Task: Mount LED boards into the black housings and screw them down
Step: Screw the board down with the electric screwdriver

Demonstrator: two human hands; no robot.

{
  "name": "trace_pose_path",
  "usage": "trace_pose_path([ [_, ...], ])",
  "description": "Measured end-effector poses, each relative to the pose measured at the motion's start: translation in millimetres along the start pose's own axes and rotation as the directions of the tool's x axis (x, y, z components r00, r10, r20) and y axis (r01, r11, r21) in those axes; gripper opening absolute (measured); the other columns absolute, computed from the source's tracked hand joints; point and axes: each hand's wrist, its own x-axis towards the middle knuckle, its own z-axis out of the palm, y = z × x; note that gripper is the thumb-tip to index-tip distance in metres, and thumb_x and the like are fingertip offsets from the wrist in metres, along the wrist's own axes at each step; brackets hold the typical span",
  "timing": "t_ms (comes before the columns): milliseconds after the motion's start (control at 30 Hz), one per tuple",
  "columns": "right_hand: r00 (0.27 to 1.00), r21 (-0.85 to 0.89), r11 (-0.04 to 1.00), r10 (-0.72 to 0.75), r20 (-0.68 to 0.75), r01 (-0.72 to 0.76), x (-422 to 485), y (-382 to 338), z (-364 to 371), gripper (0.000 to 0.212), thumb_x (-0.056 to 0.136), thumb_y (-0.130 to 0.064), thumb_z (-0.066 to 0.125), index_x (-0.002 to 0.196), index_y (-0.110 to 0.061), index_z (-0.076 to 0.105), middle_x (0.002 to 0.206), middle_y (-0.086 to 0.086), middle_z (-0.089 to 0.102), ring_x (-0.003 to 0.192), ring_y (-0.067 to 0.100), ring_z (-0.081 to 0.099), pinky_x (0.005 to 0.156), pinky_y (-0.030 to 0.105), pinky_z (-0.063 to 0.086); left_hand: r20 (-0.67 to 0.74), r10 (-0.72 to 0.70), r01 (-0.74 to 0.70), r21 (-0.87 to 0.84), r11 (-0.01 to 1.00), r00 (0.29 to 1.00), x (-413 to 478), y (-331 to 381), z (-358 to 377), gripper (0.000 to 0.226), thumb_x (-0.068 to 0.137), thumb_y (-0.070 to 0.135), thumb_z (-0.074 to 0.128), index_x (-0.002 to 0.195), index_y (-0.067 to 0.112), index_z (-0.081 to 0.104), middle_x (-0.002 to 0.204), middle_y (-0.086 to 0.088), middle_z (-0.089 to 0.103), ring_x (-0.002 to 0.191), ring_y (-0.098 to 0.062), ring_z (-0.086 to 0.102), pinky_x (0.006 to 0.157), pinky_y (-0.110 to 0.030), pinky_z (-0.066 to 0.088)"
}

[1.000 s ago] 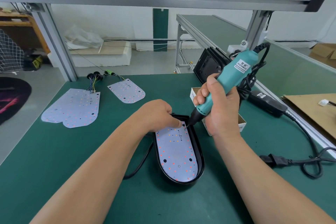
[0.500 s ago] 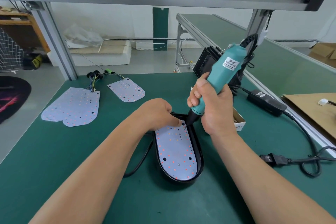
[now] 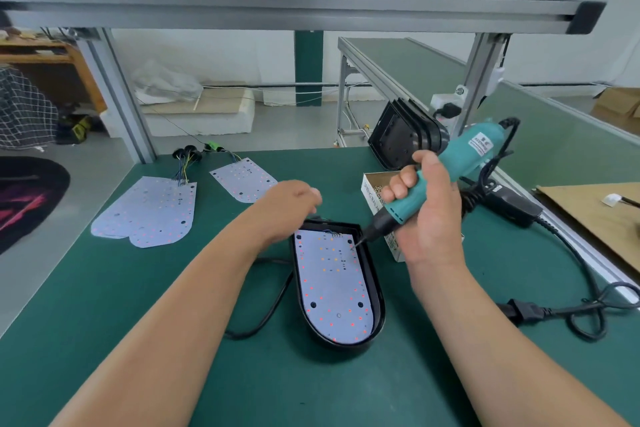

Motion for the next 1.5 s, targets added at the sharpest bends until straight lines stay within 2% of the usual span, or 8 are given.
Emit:
trace_pose_path([
  [67, 0.999, 0.029, 0.999, 0.027, -0.033, -0.026, -1, -1, -3, 0.009, 0.101, -0.023, 0.062, 0.102, -0.015, 0.057, 0.072, -0.001, 0.046, 0.059, 0.014, 0.045, 0.058, 0.028, 0.046, -0.111, -0.042, 0.013, -0.258, 0.966, 0.993, -1, 0, -10, 0.029, 0.103, 0.002, 0.044, 0.107, 0.016, 0.069, 0.107, -0.004, 0.074, 0.083, -0.012, 0.064, 0.077, -0.023, 0.052],
  [167, 0.996, 0.057, 0.997, 0.061, -0.057, -0.058, 0, -1, -3, 0.011, 0.099, -0.024, 0.064, 0.102, -0.016, 0.057, 0.073, -0.002, 0.046, 0.06, 0.013, 0.046, 0.06, 0.027, 0.046, -0.157, -0.069, -0.033, -0.572, 0.82, 0.985, -12, -7, -24, 0.037, 0.1, -0.015, 0.041, 0.109, 0.008, 0.068, 0.109, -0.014, 0.077, 0.085, -0.012, 0.078, 0.072, -0.019, 0.06],
  [433, 0.995, 0.119, 0.988, 0.101, -0.018, -0.098, -11, 6, 10, 0.01, 0.099, -0.025, 0.064, 0.097, -0.016, 0.06, 0.074, -0.002, 0.046, 0.06, 0.012, 0.045, 0.059, 0.027, 0.046, -0.091, -0.143, -0.02, -0.899, 0.437, 0.986, -62, -30, -17, 0.017, 0.11, 0.0, 0.05, 0.122, -0.004, 0.06, 0.11, -0.018, 0.08, 0.102, -0.025, 0.08, 0.067, -0.022, 0.062],
  [633, 0.995, 0.166, 0.981, 0.096, 0.012, -0.097, -20, -1, 22, 0.009, 0.101, -0.024, 0.062, 0.097, -0.016, 0.06, 0.074, -0.003, 0.045, 0.061, 0.011, 0.045, 0.06, 0.025, 0.046, -0.165, -0.067, -0.097, -0.809, 0.579, 0.984, -86, -15, -14, 0.022, 0.096, 0.034, 0.07, 0.094, 0.012, 0.066, 0.082, -0.008, 0.077, 0.052, -0.011, 0.064, 0.042, -0.019, 0.043],
  [733, 0.996, 0.198, 0.976, 0.09, 0.024, -0.093, -23, -7, 28, 0.01, 0.1, -0.026, 0.063, 0.095, -0.017, 0.06, 0.075, -0.004, 0.045, 0.061, 0.01, 0.044, 0.06, 0.024, 0.046, -0.1, 0.015, -0.089, -0.8, 0.594, 0.995, -95, -4, -7, 0.024, 0.08, 0.043, 0.078, 0.071, 0.022, 0.071, 0.07, -0.005, 0.067, 0.044, -0.01, 0.05, 0.039, -0.018, 0.034],
  [1033, 0.998, 0.263, 0.962, 0.067, 0.013, -0.068, -25, -18, 35, 0.014, 0.103, -0.028, 0.059, 0.095, -0.017, 0.058, 0.075, -0.005, 0.043, 0.061, 0.009, 0.042, 0.061, 0.023, 0.046, 0.02, 0.116, -0.062, -0.752, 0.656, 0.993, -103, 1, 5, 0.015, 0.104, 0.004, 0.063, 0.103, 0.008, 0.077, 0.098, -0.016, 0.08, 0.082, -0.024, 0.078, 0.057, -0.025, 0.057],
  [1333, 1.0, 0.282, 0.959, 0.029, 0.004, -0.029, -24, -22, 37, 0.014, 0.103, -0.028, 0.06, 0.095, -0.016, 0.058, 0.076, -0.005, 0.044, 0.062, 0.01, 0.043, 0.062, 0.023, 0.047, 0.049, 0.141, -0.073, -0.661, 0.747, 0.989, -106, 4, 6, 0.008, 0.109, 0.006, 0.051, 0.116, 0.003, 0.056, 0.107, -0.006, 0.082, 0.098, -0.027, 0.08, 0.063, -0.031, 0.064],
  [1500, 1.0, 0.295, 0.955, 0.024, -0.003, -0.022, -26, -22, 40, 0.014, 0.103, -0.028, 0.06, 0.094, -0.016, 0.058, 0.075, -0.004, 0.044, 0.062, 0.01, 0.044, 0.062, 0.024, 0.047, 0.033, 0.166, -0.107, -0.642, 0.76, 0.986, -108, 2, 14, 0.009, 0.106, 0.009, 0.061, 0.104, 0.011, 0.07, 0.099, -0.006, 0.081, 0.087, -0.023, 0.08, 0.057, -0.029, 0.06],
])
